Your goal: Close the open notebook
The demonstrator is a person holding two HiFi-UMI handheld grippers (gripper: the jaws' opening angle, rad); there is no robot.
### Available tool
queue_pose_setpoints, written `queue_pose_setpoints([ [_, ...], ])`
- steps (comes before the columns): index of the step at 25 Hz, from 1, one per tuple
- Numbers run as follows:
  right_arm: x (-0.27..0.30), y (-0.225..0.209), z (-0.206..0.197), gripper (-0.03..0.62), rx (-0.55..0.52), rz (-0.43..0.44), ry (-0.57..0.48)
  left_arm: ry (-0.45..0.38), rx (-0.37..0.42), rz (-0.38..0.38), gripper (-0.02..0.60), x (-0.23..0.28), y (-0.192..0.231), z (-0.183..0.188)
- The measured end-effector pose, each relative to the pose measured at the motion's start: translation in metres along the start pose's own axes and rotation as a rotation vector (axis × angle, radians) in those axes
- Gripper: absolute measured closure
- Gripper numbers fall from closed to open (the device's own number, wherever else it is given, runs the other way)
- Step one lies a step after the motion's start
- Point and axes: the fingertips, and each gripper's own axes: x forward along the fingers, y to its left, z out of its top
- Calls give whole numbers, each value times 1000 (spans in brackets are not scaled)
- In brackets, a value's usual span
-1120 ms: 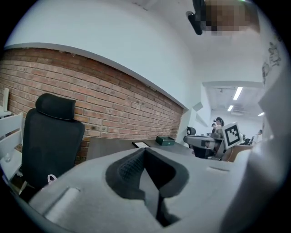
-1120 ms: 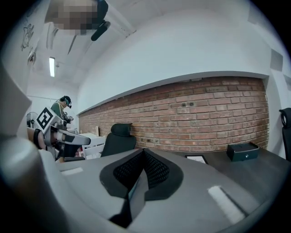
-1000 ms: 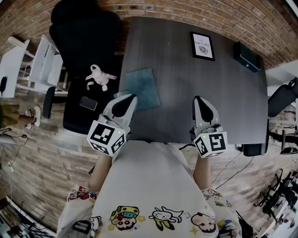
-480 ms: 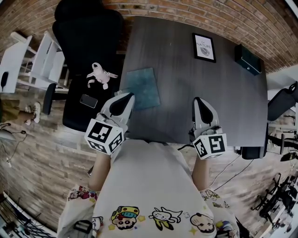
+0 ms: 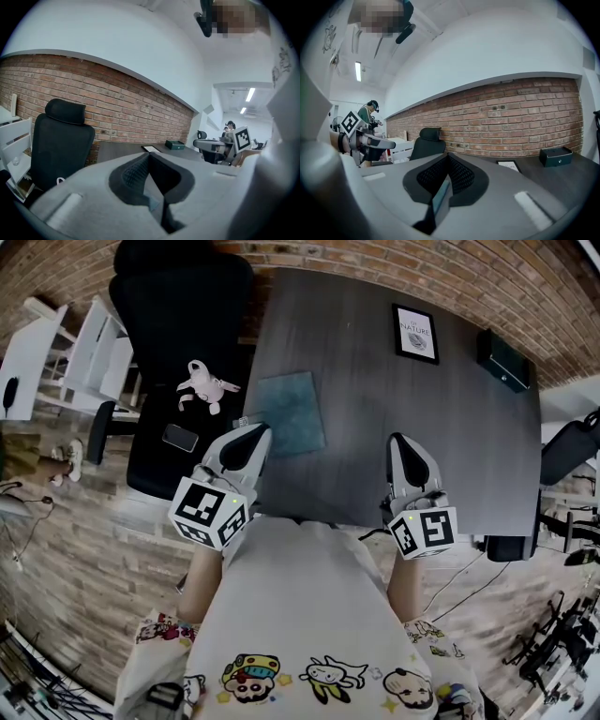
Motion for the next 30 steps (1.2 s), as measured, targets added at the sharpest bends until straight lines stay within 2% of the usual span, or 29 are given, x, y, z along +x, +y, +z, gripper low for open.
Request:
queue_pose_setpoints([
  [30,8,10,-9,585,9,19,30,3,-14,14,583,-1,8,-2],
])
